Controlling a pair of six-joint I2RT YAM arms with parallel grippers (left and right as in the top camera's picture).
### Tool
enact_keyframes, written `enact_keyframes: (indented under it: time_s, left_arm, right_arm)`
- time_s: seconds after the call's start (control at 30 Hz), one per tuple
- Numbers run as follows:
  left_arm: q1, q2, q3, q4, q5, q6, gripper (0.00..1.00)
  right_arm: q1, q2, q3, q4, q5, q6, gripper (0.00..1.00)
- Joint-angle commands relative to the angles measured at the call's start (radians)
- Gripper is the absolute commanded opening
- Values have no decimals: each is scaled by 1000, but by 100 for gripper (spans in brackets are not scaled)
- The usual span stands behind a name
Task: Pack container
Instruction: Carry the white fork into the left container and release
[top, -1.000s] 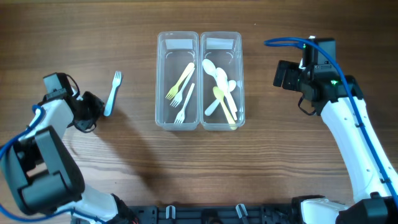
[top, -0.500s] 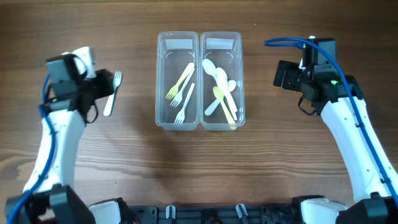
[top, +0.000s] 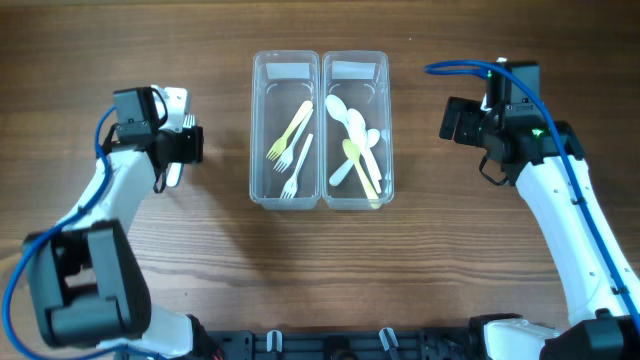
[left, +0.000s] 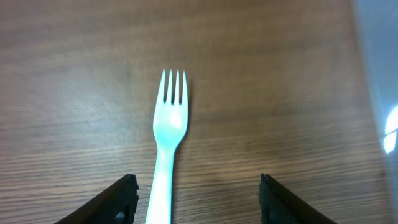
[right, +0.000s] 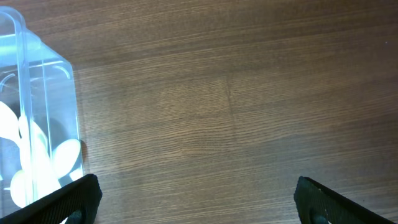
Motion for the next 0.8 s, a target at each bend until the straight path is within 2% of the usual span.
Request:
enact_keyframes:
  time_s: [0.0, 0.1, 0.23, 0.4, 0.47, 0.5, 0.67, 0.77]
  left_arm:
    - [-1, 83, 2, 6, -36, 51, 61]
    - [-1, 145, 2, 2, -102, 50, 58]
    - [-1, 156, 2, -13, -111, 42, 29]
    - [-1, 155, 2, -37, -111, 42, 15]
    - [-2, 155, 2, -37, -111, 42, 6]
    - [-3, 153, 2, -36, -111, 42, 4]
    - [-11, 107, 9, -34, -111, 33, 4]
    - [-20, 37, 36, -34, -109, -59, 4]
  right_arm:
    - [-2, 5, 13, 3, 18, -13, 100]
    - [-2, 5, 13, 3, 18, -13, 100]
    - [-2, 5, 13, 3, 18, -13, 100]
    - [-2, 5, 13, 3, 18, -13, 100]
    - [-2, 5, 13, 3, 18, -13, 100]
    - [-2, 5, 13, 3, 18, -13, 100]
    - [-2, 5, 13, 3, 18, -13, 100]
    - [-2, 5, 13, 3, 18, -12, 100]
